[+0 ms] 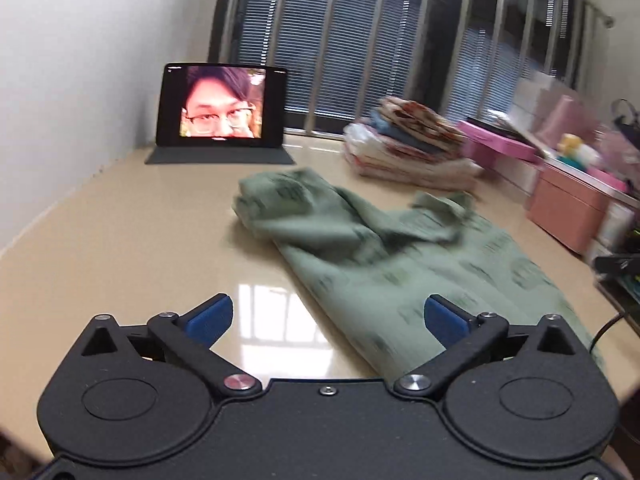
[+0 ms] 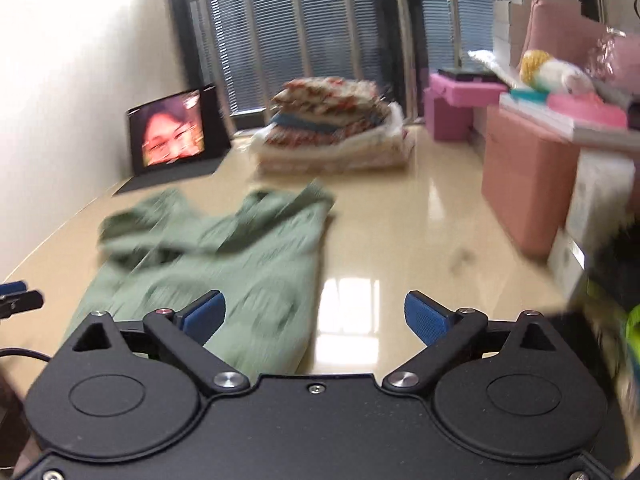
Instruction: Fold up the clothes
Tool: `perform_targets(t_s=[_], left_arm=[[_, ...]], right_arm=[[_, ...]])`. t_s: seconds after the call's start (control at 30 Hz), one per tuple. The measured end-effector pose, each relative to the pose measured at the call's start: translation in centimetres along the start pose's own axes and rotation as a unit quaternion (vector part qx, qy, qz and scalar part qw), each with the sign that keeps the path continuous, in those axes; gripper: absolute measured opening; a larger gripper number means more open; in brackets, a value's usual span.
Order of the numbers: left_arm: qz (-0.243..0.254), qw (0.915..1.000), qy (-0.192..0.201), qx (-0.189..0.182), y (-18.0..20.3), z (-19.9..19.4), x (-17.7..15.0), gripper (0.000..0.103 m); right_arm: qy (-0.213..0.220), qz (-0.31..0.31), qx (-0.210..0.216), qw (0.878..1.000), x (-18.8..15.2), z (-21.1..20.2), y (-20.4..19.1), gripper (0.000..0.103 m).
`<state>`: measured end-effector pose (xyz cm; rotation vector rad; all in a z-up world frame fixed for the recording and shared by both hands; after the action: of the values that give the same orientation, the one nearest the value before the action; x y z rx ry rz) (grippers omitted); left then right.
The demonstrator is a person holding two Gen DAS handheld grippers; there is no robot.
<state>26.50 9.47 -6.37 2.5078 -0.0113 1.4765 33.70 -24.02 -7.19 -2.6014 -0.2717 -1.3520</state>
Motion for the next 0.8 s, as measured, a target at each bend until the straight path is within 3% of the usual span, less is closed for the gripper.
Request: perform_targets(t_s=[0.23,0.4,0.6,0.7,0.8], left_arm=[[0.044,0.9974,-0.026,-0.049,5.6,-2.0,-3.5,0.103],[0.08,0.9947,-0.02,-0.062,8.4,-4.2,-4.9,0.103],[0.091,0.9939,-0.034,-0.053,8.5,-5.8,-7.6,0.103],[0.088,0.9941,-0.042,-0.048,8.0,-6.4,-8.3,0.103],[0.085,0.9946,-0.043,-0.043,7.4,-6.9,-8.3,0.103]], right_arm=[[0.004,-0.095,0.023,0.995,-5.6,-4.0,-6.1,0.099],[0.009,-0.122,0.029,0.992,-6.8,-6.0,-8.2,0.099],[0.012,-0.16,0.022,0.987,-8.6,-8.0,-10.0,0.099],[0.015,-0.21,0.01,0.977,-9.4,-8.1,-11.4,0.099],[0.034,-0.28,0.002,0.96,-9.8,-7.6,-13.5,0.099]])
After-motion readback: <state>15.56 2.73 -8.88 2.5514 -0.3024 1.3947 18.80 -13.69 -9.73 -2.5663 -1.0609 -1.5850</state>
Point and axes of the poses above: each gripper's, at about its wrist camera, not at the fingertips, and z roughly the way its jaws point, y to its right, x to its top, the point moved 9 cm from there along z, roughly the way its jaws point, and after that the axes turned 6 degrees about -x, right-handed, at the moved point
